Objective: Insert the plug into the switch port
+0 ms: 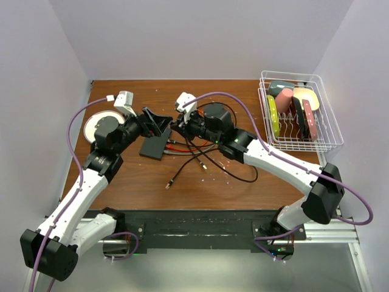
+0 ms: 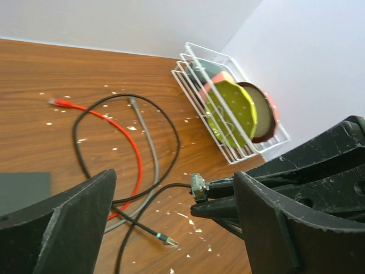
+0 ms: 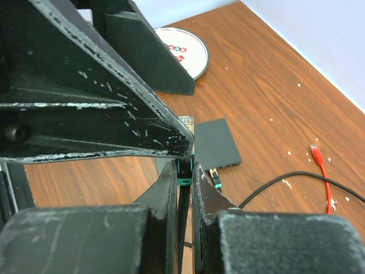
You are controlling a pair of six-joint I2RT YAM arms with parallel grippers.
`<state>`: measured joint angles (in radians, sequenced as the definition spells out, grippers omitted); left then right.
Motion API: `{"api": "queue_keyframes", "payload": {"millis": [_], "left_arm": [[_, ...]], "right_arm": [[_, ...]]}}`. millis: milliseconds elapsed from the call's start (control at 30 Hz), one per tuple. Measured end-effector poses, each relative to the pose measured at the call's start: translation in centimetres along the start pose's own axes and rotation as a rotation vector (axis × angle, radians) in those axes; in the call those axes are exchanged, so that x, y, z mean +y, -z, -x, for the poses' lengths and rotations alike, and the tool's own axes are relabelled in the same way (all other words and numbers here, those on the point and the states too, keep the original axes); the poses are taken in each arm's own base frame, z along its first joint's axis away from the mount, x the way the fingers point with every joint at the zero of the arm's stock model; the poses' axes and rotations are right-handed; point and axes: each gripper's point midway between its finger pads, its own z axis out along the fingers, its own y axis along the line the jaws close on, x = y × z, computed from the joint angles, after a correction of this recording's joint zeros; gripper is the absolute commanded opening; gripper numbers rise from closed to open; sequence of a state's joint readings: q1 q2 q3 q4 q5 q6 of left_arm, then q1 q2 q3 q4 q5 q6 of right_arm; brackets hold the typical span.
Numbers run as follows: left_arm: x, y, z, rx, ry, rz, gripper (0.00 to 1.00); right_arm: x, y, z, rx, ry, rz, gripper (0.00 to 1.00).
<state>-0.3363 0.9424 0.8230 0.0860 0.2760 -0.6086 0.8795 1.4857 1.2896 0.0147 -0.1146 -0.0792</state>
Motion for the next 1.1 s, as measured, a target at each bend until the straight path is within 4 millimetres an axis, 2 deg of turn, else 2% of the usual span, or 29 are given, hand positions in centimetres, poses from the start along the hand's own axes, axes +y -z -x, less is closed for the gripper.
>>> {"api": "queue_keyframes", "payload": {"millis": [100,200,300,400,500,567,700,867,1000,1100], "left_arm": [[0.9,0.0,0.0,-0.007,-0.014,0.045,0.95],[2.3,0.0,-0.1,-0.011,-0.035,0.110,0.96],[3.9,-0.2,-0.4,-0.004,-0.053,0.178,0.96],[6.3,-0.5,-0.8,0.012,-0.058,0.247,0.96],[9.1,-0.8,-1.2,0.031,-0.047,0.309,0.96],[11.4,-0.8,-1.8,0.046,-0.028,0.345,0.96],[15.4,-1.1,-4.6,0.123,0.017,0.416,0.96],[17.8,-1.6,-8.2,0.220,0.057,0.456,0.95],[18.3,-1.6,-8.8,0.235,0.064,0.465,0.95],[18.4,-1.7,-8.5,0.223,0.061,0.465,0.95]], "right_arm": [[-0.7,-0.7,-1.0,0.022,-0.005,-0.012,0.00],[-2.2,-2.1,-3.8,0.080,-0.021,-0.036,0.00],[-3.8,-4.1,-8.0,0.173,-0.049,-0.060,0.00],[-5.4,-6.1,-13.3,0.288,-0.083,-0.094,0.00],[-6.8,-7.7,-17.2,0.369,-0.110,-0.125,0.00],[-7.6,-8.5,-18.9,0.402,-0.127,-0.148,0.00],[-8.7,-10.3,-20.8,0.435,-0.145,-0.180,0.00],[-9.7,-12.6,-21.3,0.455,-0.151,-0.203,0.00],[-9.9,-13.3,-22.3,0.494,-0.156,-0.204,0.00],[-9.5,-12.7,-23.9,0.555,-0.167,-0.199,0.00]]}}
